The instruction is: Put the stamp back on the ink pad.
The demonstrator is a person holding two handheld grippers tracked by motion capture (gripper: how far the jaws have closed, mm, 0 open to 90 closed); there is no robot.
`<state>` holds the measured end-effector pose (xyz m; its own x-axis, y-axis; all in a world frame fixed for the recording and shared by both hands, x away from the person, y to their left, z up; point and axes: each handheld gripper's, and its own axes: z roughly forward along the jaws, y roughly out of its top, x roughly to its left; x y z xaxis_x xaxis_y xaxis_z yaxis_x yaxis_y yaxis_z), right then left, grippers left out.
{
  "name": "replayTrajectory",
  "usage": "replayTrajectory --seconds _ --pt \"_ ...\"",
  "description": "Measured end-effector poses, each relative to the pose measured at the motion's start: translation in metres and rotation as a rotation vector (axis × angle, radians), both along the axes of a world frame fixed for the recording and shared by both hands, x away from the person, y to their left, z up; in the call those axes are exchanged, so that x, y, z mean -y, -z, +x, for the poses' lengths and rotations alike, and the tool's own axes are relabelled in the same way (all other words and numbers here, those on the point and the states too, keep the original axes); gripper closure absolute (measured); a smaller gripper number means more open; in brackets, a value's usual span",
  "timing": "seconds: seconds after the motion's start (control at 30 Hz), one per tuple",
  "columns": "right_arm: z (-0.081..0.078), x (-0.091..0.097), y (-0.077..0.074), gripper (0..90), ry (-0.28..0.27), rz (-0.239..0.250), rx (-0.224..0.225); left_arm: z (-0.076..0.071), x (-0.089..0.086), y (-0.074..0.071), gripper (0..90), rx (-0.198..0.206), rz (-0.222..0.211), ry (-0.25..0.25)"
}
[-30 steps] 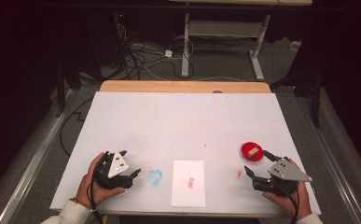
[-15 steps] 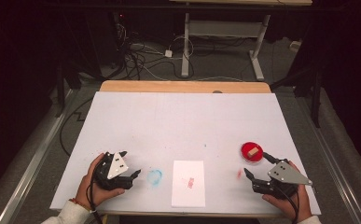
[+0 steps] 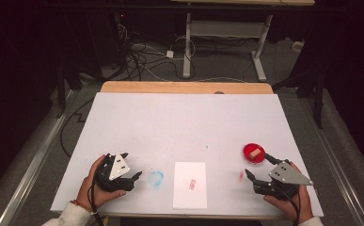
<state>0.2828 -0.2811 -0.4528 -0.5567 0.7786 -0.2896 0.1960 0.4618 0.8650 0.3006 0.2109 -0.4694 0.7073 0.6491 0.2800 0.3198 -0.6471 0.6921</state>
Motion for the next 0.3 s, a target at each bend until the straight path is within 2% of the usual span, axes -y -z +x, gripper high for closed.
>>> replayTrajectory --seconds 0.3 --pt "0.0034 0.0033 0.0013 20.8 0.01 0.009 -0.006 0.0065 0.0012 0.0022 20.8 -0.016 0.0 -0.007"
